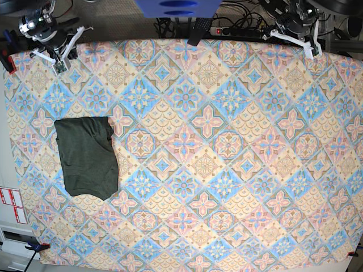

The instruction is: Fold the T-shirt properly

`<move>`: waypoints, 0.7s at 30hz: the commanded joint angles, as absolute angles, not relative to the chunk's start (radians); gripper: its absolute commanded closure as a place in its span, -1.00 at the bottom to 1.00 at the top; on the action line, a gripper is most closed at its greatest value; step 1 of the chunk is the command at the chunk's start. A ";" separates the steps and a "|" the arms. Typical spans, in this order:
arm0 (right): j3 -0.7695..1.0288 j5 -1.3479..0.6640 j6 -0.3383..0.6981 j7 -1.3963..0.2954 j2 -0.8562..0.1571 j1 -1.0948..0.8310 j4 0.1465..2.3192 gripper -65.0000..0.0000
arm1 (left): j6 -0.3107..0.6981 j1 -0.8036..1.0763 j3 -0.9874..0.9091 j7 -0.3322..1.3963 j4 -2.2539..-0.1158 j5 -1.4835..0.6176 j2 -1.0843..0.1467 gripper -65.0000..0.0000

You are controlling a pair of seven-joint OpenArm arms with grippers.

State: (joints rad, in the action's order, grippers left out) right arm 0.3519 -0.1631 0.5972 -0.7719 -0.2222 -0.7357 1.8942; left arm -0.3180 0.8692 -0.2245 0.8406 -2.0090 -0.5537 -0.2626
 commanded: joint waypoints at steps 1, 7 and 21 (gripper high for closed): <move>0.357 -0.176 0.599 -0.751 -0.232 -0.751 1.911 1.00 | -0.320 0.914 -0.228 0.834 -2.026 -0.552 -0.268 1.00; 0.354 -0.177 0.599 -0.751 -0.232 -0.840 1.905 1.00 | -0.320 0.967 -0.220 0.832 -2.009 -0.541 -0.262 1.00; 0.318 -0.177 0.599 -0.708 -0.231 -0.852 1.554 1.00 | -0.320 0.799 -0.124 0.828 -1.600 -0.539 -0.263 1.00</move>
